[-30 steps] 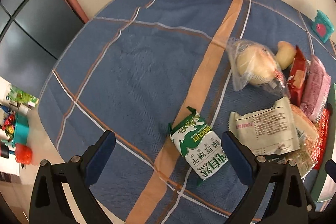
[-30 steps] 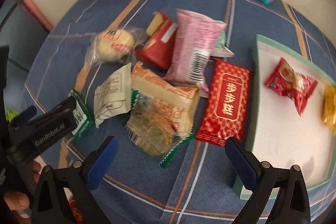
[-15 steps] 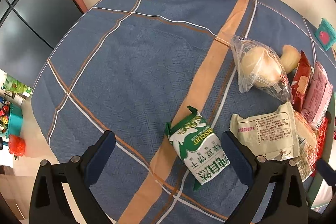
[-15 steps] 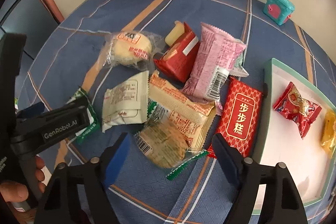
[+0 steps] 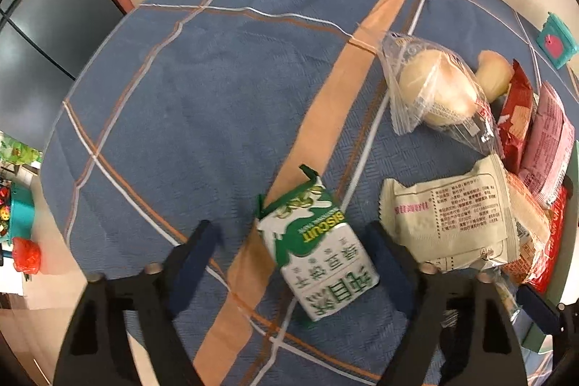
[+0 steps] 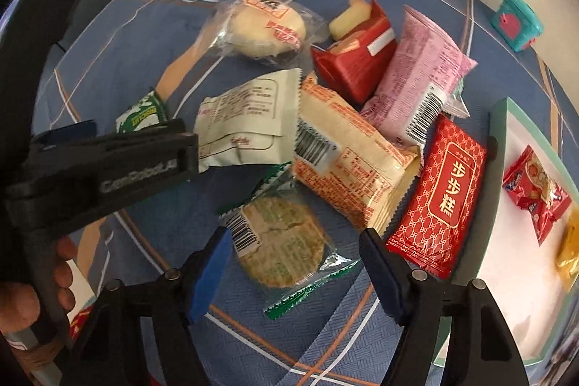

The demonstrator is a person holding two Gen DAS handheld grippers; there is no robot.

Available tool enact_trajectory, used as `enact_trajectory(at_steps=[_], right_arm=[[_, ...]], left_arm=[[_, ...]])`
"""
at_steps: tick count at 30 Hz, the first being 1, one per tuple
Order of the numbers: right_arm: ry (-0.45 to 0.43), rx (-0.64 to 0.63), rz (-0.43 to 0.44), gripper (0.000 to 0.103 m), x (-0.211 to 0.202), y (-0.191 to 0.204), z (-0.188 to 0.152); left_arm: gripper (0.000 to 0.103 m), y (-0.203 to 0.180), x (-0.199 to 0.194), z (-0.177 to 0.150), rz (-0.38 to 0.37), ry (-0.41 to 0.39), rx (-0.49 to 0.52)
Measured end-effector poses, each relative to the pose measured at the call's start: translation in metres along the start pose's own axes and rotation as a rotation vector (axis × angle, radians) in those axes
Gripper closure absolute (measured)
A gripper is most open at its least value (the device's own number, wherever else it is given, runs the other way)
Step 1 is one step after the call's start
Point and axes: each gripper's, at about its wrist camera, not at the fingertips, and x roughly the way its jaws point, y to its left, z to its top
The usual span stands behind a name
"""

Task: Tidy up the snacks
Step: 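Grasp the green-white biscuit pack with the left tool while the right tool grasps the round cookie pack, then carry both packs into the white tray and open both tools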

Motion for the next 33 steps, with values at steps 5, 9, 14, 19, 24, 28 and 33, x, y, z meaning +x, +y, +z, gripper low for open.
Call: enact_trajectory(at_steps=[5, 9, 14, 19, 24, 28, 33], right_arm=[[0.018, -0.041, -0.009, 0.027, 0.005, 0.015, -0.006], [0.042, -0.086, -0.045, 0.027, 0.015, 0.032, -0.015], [0.048, -0.090, -0.047, 0.030, 0.020, 0.039, -0.018], [0.053, -0.084, -0.018, 0.045, 0.017, 0.021, -0.012], [0.033, -0.073, -0.006, 0.047, 0.002, 0.010, -0.008], [0.004, -0.053, 0.019, 0.048, -0.011, 0.002, -0.006], [-0.034, -0.040, 0.049, 0.049, -0.032, -0.012, -0.005]], left_arm=[[0.043, -0.001, -0.002, -0.002, -0.047, 0.005, -0.001], [0.047, -0.002, -0.003, -0.003, -0.058, 0.006, -0.012], [0.049, 0.002, -0.003, -0.006, -0.061, 0.006, -0.017], [0.058, 0.001, -0.006, -0.010, -0.054, 0.006, -0.009], [0.060, -0.002, -0.006, -0.012, -0.045, 0.009, -0.003], [0.060, -0.004, -0.015, -0.015, -0.044, 0.002, 0.000], [0.062, -0.008, -0.031, -0.016, -0.039, -0.029, 0.002]])
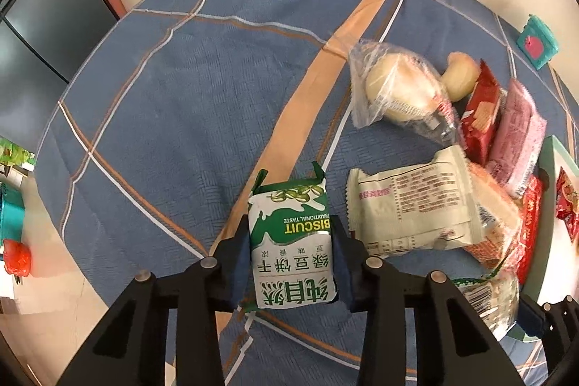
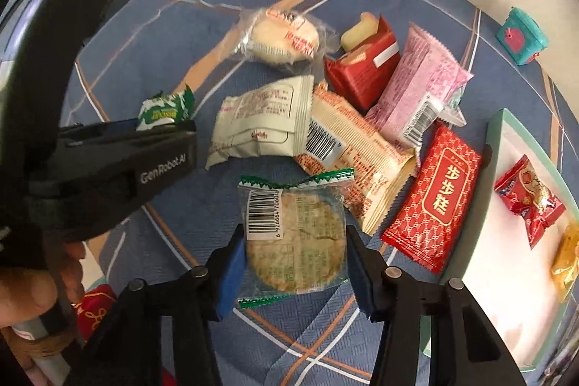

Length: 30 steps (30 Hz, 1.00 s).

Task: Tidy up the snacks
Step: 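Carry both packs into the white tray and open both tools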

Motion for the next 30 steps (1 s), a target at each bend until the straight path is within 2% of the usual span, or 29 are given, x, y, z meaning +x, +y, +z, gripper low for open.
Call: enact_trajectory(at_steps=[10, 14, 20, 30], right_arm=[[-0.103, 0.069, 0.048, 0.050, -0.055, -0.042, -0.008], [-0.142, 0.107, 0.060, 0.050, -0.075, -0.046, -0.015], [-0.172, 0.192, 0.053, 0.050, -0.082, -0.068, -0.019], [-0.216, 0.389, 0.045, 0.050, -0.091, -0.139, -0.035]], left_arm=[[0.062, -0.013, -0.053, 0.000, -0.003, -0.100, 0.019], [0.062, -0.020, -0.070, 0.002, -0.006, -0.138, 0.030], [0.062, -0.040, -0.093, -0.001, -0.023, -0.161, 0.057], [0.062, -0.092, -0.107, -0.002, -0.043, -0.179, 0.149]])
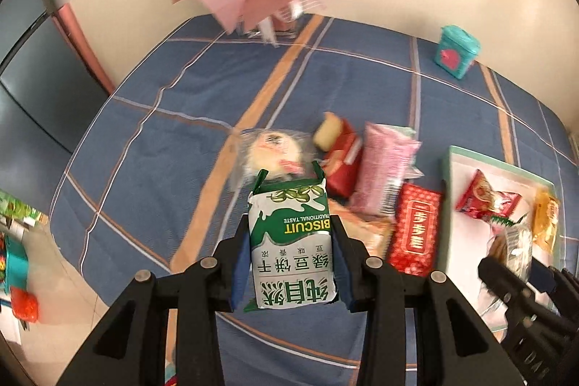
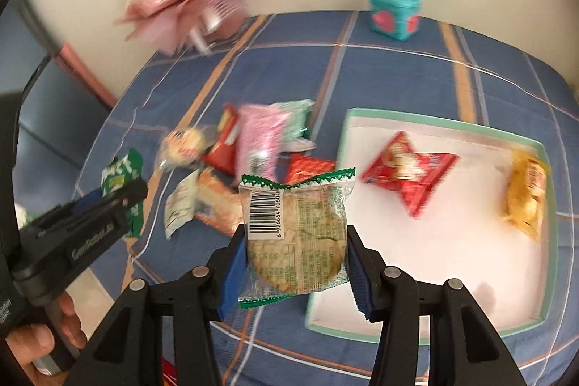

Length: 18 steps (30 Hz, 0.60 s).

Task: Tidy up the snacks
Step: 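Carry both packs into the white tray and open both tools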

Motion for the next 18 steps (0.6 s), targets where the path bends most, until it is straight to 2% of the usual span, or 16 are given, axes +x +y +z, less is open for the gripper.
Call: enact_trajectory(at_steps=[10, 18], right_arm=[[-0.056, 0.206, -0.107, 0.050, -0.029, -0.085, 0.002], [-0.054, 0.338, -0.198, 0.050, -0.040, -0.149, -0.006]], left_arm=[[0.062, -0.082, -0.014, 0.000, -0.038, -0.016, 0.147], [0.062, -0.158, -0.011, -0.013, -0.073, -0.005, 0.292]])
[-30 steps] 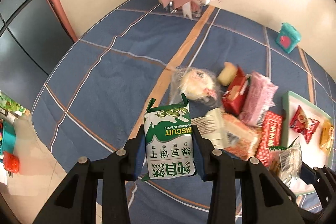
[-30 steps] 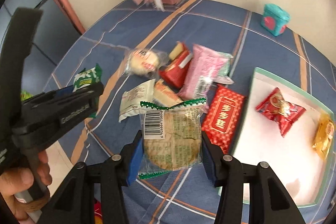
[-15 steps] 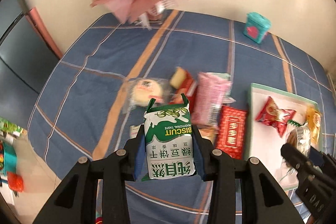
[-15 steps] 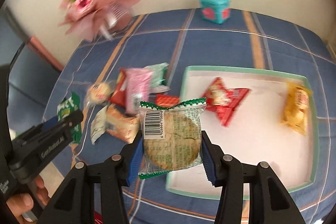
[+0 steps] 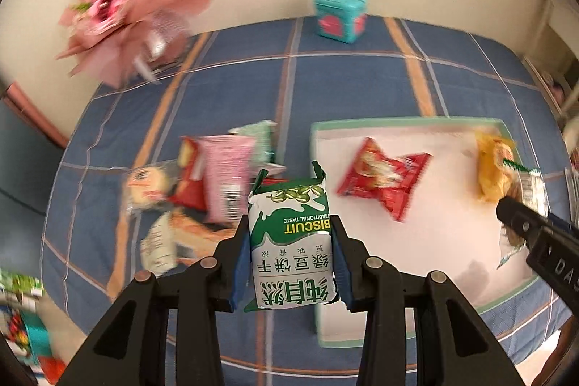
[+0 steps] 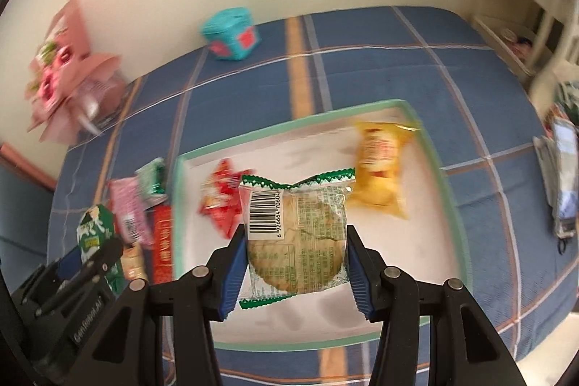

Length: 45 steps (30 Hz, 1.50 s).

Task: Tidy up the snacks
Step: 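Carry both packs into the white tray and open both tools, then lift both tools away from the tray toward the remaining snacks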

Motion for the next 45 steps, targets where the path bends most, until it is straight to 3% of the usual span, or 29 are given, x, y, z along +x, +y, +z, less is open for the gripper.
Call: enact_trajectory(at_steps=[6, 12, 20, 38, 45], right_arm=[[0.022, 0.071, -0.036, 0.050, 0.006, -0.036, 0.002], [0.042, 0.083, -0.039, 0.050, 0.009, -0.047, -0.001], [0.092, 0.052, -0.056, 0.050, 0.025, -0.042, -0.006], [0.196, 0.023, -0.097, 0.048, 0.059, -0.034, -0.015], [0.197, 0.024, -0.137, 0.035, 0.063, -0.035, -0.015]], left_arm=[[0.061, -0.042, 0.014, -0.004, -0.042, 0.041, 0.076], [0.061, -0.057, 0.026, -0.009, -0.041, 0.079, 0.107], [0.061, -0.058, 0.049, -0.015, -0.065, 0.147, 0.093], [0.060, -0.050, 0.060, -0.017, -0.065, 0.157, 0.071], [0.050, -0.038, 0.057, -0.014, -0.074, 0.142, 0.054]])
